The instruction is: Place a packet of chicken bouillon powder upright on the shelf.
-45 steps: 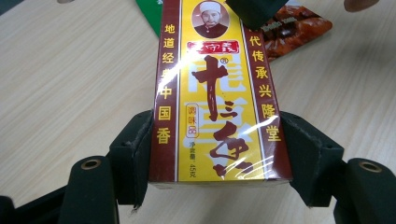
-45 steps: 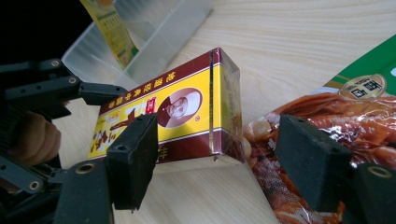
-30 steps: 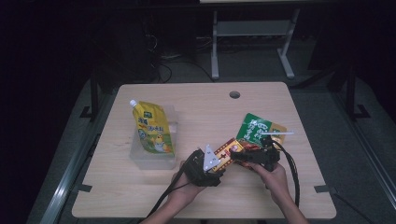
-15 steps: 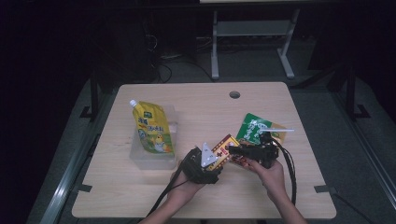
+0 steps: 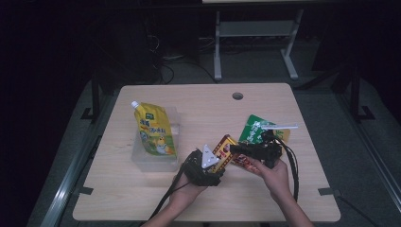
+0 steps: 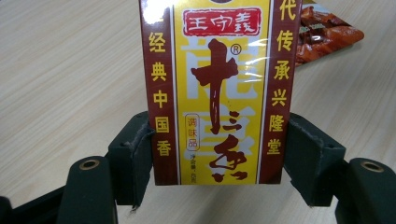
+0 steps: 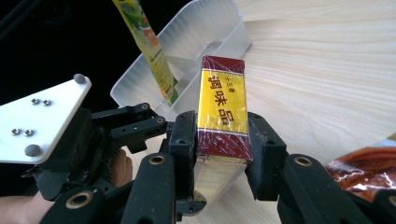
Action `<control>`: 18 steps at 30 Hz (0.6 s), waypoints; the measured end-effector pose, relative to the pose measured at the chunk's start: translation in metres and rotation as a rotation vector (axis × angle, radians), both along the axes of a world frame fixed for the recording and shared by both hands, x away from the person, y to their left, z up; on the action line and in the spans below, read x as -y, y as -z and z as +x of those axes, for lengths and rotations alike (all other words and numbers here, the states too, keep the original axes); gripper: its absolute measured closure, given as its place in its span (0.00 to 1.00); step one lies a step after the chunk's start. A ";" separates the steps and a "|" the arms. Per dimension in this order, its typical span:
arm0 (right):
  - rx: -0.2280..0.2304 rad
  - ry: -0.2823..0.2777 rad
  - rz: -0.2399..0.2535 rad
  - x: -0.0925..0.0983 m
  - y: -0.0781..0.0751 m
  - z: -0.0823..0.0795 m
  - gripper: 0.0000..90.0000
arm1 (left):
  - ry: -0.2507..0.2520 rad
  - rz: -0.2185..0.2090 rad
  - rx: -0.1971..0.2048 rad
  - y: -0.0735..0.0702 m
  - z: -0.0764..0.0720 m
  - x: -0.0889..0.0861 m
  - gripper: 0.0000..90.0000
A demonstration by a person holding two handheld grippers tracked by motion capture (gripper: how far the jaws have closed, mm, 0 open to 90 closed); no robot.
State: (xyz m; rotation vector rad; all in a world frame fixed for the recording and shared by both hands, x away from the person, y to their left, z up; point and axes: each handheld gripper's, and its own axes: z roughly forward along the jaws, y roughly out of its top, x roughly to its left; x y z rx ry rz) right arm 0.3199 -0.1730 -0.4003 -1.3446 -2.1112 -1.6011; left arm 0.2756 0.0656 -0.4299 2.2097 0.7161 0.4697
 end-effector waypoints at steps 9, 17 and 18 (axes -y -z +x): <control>0.062 -0.034 -0.065 -0.005 -0.018 0.005 0.75 | 0.023 -0.022 -0.025 -0.004 -0.005 -0.010 0.32; 0.127 -0.034 -0.189 -0.009 -0.034 0.014 0.75 | 0.049 -0.041 -0.049 0.001 -0.017 -0.020 0.30; 0.147 -0.044 -0.212 -0.010 -0.036 0.016 0.75 | 0.057 -0.035 -0.047 0.002 -0.019 -0.021 0.30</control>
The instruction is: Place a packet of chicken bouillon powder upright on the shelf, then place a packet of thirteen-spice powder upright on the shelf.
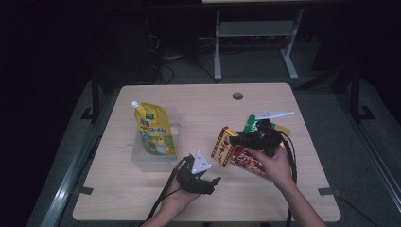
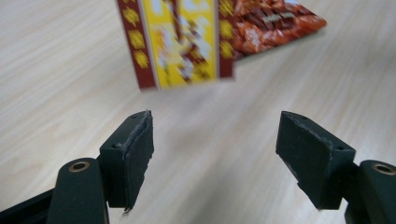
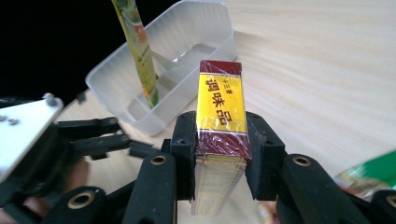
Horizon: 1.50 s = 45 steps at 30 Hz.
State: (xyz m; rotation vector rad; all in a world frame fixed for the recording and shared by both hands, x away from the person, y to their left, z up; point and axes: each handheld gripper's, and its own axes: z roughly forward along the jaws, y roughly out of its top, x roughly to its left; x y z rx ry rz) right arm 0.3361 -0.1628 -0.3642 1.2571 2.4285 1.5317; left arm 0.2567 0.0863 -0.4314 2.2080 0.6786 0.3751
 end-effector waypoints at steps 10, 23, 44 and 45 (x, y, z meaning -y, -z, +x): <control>0.055 -0.071 -0.081 -0.026 -0.019 0.016 0.75 | 0.045 0.003 -0.009 0.004 -0.008 -0.005 0.28; 0.128 -0.148 -0.129 -0.051 -0.039 0.026 0.75 | 0.065 -0.018 -0.031 0.009 -0.010 -0.008 0.25; 0.202 -0.266 -0.131 -0.089 -0.075 0.021 0.75 | 0.085 -0.007 -0.030 0.010 -0.011 -0.006 0.23; 0.196 -0.268 -0.132 -0.091 -0.077 0.020 0.75 | 0.087 -0.010 -0.030 0.010 -0.011 -0.006 0.23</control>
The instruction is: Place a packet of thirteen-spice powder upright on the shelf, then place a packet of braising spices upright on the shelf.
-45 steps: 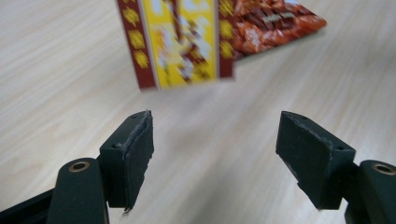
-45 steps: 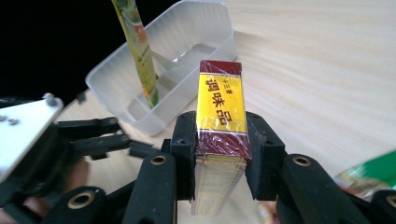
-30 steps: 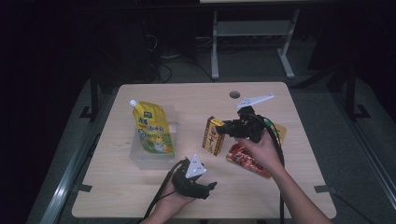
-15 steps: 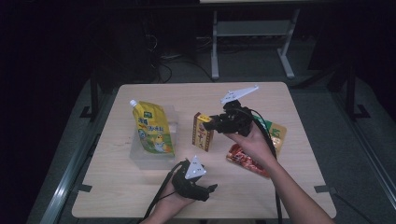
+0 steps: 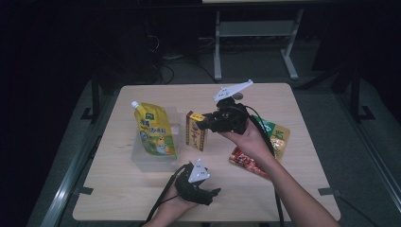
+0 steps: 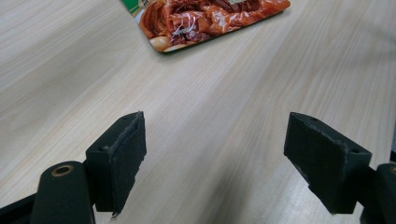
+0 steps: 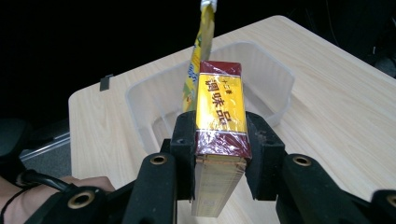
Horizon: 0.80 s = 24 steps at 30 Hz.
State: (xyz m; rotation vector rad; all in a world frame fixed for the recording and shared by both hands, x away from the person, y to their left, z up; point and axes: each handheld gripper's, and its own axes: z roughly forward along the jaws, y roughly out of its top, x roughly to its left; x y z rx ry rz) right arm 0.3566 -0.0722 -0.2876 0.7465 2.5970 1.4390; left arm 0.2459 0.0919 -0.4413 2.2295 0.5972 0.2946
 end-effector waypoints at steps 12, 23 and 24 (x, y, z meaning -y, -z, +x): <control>0.014 -0.046 0.001 -0.016 -0.007 -0.002 0.75 | -0.007 -0.020 0.000 -0.001 0.000 0.000 0.23; 0.021 -0.079 0.006 -0.027 -0.014 -0.006 0.75 | 0.007 -0.012 0.009 -0.001 -0.001 -0.001 0.22; 0.027 -0.084 0.006 -0.028 -0.015 -0.006 0.75 | 0.005 -0.014 0.008 -0.001 -0.001 -0.001 0.22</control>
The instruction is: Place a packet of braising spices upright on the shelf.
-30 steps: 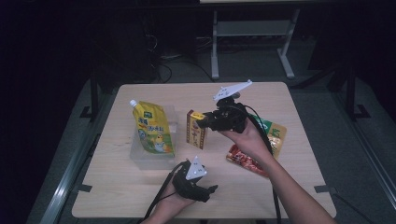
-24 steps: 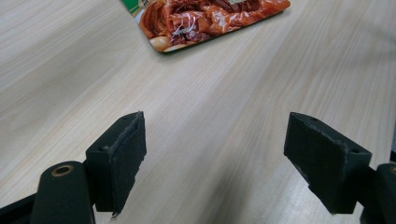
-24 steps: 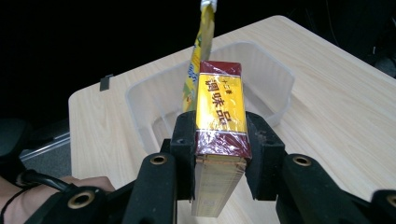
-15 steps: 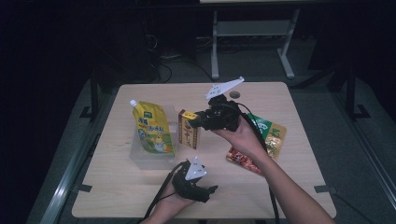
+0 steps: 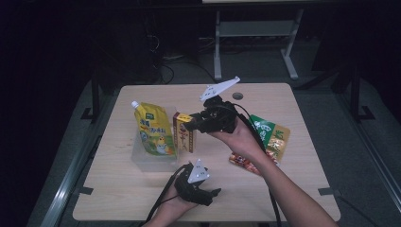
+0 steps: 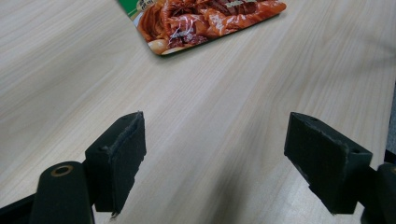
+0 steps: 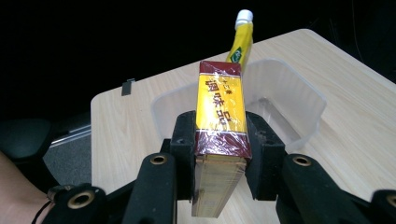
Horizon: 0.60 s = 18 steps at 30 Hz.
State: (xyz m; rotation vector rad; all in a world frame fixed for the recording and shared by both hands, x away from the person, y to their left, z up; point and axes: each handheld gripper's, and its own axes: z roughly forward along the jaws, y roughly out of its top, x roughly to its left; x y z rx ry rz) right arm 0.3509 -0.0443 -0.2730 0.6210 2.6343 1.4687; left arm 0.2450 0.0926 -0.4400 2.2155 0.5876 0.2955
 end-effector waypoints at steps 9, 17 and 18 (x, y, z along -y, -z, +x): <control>0.011 -0.036 -0.005 -0.011 -0.004 -0.001 0.75 | -0.002 -0.002 0.001 0.001 0.000 0.001 0.22; 0.016 -0.081 -0.003 -0.027 -0.003 -0.002 0.75 | 0.001 -0.008 0.008 0.002 -0.001 0.002 0.22; 0.011 -0.084 0.001 -0.030 -0.003 -0.002 0.75 | 0.002 -0.003 0.007 0.001 -0.001 0.002 0.23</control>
